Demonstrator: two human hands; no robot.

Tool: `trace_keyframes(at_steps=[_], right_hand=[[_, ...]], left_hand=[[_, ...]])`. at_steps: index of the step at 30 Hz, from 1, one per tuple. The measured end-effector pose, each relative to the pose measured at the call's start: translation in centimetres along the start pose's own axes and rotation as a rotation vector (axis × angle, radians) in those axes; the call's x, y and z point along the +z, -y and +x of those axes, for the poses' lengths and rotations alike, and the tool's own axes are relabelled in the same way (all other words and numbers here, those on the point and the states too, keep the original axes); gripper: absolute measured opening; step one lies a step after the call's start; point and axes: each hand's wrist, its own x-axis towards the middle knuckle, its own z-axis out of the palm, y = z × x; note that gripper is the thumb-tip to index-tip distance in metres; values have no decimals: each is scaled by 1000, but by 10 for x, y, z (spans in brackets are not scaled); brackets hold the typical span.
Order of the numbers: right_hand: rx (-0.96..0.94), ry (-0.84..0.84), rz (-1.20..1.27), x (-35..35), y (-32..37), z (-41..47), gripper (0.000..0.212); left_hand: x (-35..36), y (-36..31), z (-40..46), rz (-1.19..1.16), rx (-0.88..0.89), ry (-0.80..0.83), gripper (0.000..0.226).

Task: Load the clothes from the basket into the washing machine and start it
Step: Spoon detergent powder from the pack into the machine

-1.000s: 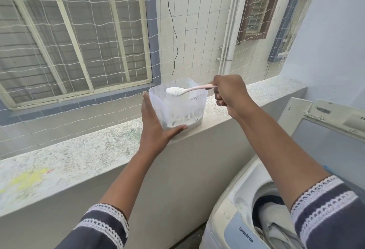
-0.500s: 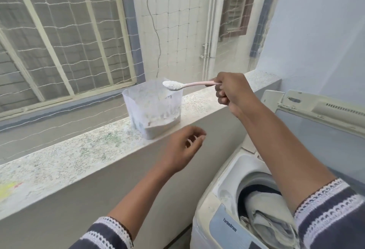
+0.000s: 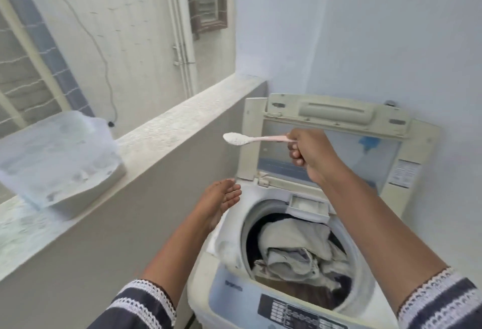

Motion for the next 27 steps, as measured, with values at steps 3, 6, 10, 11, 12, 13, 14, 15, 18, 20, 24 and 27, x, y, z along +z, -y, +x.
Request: trace_keyframes(at_steps=[3, 6, 10, 11, 12, 13, 14, 15, 18, 20, 24, 27], right_hand=[[33, -101, -22, -47, -21, 9, 21], [80, -194, -22, -86, -43, 17, 21], [155, -292, 10, -128, -71, 29, 17], [168, -309, 15, -137, -79, 32, 18], [178, -323, 11, -145, -87, 36, 17], [192, -340, -1, -153, -96, 40, 17], [207, -357, -20, -159, -105, 44, 18], [221, -376, -44, -165, -113, 48, 20], [257, -415, -146, -176, -142, 64, 17], [241, -413, -278, -175, -159, 73, 11], [161, -318, -588, -168, -185, 82, 24], [21, -234, -851, -159, -199, 81, 21]], left_hand=[[34, 19, 22, 27, -45, 57, 19], [66, 38, 40, 84, -89, 102, 15], [100, 63, 59, 168, -156, 147, 35], [108, 69, 64, 185, -178, 159, 40], [113, 74, 68, 196, -201, 171, 42], [119, 80, 72, 217, -226, 185, 43], [124, 86, 76, 241, -246, 199, 44], [127, 91, 81, 258, -259, 205, 44], [134, 106, 95, 300, -308, 204, 35], [136, 112, 102, 326, -337, 191, 32], [136, 123, 117, 378, -364, 156, 24], [134, 129, 125, 377, -378, 152, 17]])
